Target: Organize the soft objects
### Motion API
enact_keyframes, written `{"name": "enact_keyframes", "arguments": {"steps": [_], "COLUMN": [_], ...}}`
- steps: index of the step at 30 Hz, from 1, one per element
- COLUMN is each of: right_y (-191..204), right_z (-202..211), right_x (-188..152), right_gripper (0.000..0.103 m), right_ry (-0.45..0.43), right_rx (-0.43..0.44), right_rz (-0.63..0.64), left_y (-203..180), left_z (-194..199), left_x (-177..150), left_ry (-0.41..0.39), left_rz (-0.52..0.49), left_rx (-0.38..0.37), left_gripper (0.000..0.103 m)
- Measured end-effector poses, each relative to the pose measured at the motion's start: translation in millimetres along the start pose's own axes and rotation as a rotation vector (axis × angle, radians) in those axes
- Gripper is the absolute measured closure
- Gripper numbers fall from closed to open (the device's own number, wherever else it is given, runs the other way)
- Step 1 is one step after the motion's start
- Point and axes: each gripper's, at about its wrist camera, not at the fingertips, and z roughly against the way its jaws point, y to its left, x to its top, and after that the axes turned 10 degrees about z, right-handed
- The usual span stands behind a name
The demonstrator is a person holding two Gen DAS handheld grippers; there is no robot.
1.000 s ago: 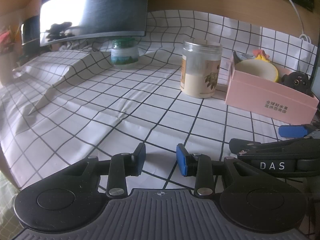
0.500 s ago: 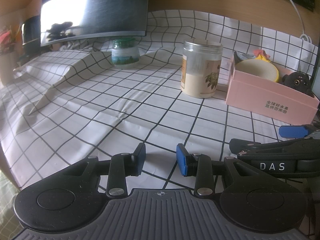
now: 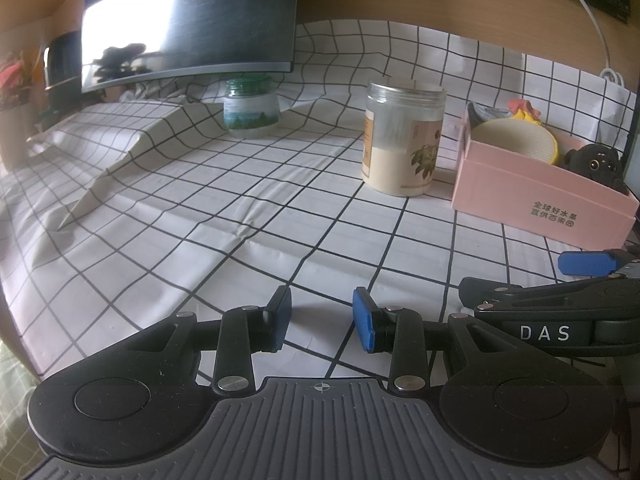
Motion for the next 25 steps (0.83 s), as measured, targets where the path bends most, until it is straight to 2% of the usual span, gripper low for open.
{"name": "enact_keyframes", "arguments": {"steps": [25], "right_y": [0.1], "right_z": [0.0], "right_x": [0.1], "right_gripper": [0.0], "right_ry": [0.0], "right_rx": [0.0], "right_rz": [0.0], "left_y": [0.4], "left_z": [-0.1], "left_x": [-0.3], "left_ry": [0.0], "left_rz": [0.002], "left_rx": [-0.001], "left_gripper": [0.066]}}
